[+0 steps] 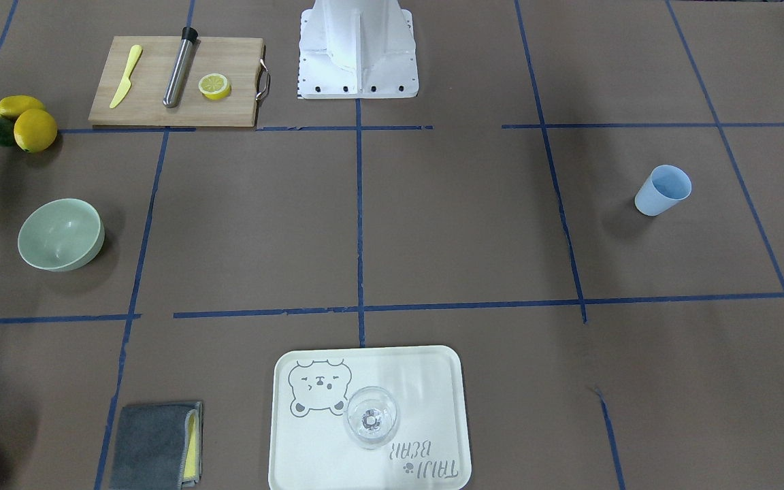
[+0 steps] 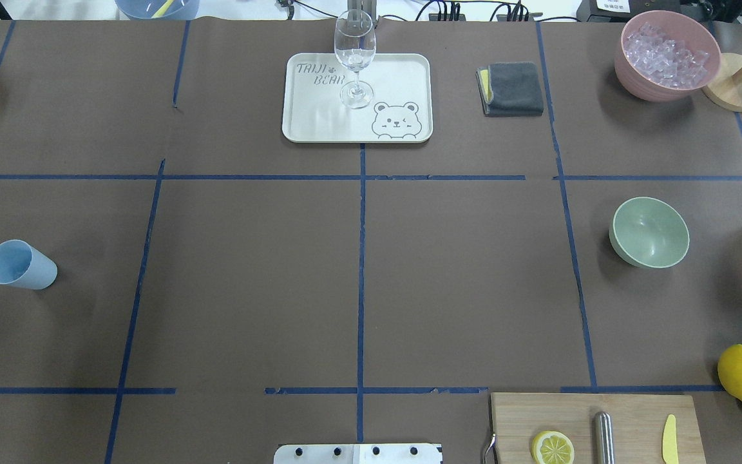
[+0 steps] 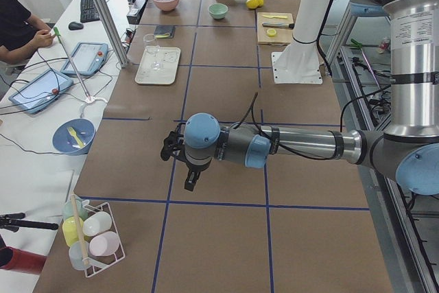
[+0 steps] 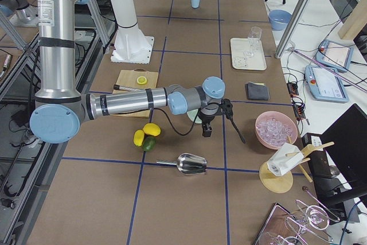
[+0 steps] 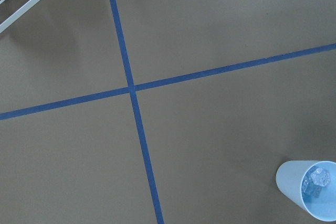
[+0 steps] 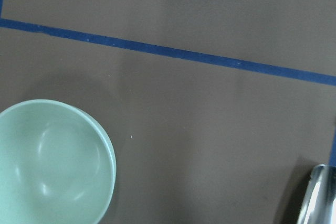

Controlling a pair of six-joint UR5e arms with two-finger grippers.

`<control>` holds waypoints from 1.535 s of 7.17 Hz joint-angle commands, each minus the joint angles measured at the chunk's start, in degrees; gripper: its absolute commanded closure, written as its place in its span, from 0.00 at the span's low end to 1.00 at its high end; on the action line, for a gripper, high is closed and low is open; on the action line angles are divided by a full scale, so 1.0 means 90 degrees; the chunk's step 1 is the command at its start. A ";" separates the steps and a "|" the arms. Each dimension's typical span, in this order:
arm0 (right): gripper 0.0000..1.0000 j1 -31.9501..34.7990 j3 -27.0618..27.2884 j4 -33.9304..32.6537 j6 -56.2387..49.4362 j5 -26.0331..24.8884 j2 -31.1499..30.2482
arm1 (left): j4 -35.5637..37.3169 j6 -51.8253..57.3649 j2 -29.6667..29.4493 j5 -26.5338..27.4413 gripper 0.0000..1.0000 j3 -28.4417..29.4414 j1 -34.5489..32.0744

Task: Pour ice into bowl

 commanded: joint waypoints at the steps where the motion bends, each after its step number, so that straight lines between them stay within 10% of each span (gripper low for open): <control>1: 0.00 -0.0788 -0.0670 0.2184 0.2260 -0.0525 0.0040 | -0.0154 -0.0033 0.0053 -0.0098 0.00 -0.0010 0.0000; 5: 0.04 -0.1377 -0.0769 0.2789 0.2750 -0.0694 -0.0077 | -0.0154 -0.0043 0.0063 -0.0118 0.00 -0.0030 0.0000; 7: 1.00 -0.1416 -0.0759 0.2789 0.2819 -0.0655 -0.0077 | -0.0154 -0.0043 0.0063 -0.0118 0.00 -0.0040 0.0000; 11: 1.00 -0.1639 -0.0284 0.2770 0.4187 -0.0616 0.0282 | -0.0154 -0.0043 0.0053 -0.0128 0.00 -0.0079 0.0000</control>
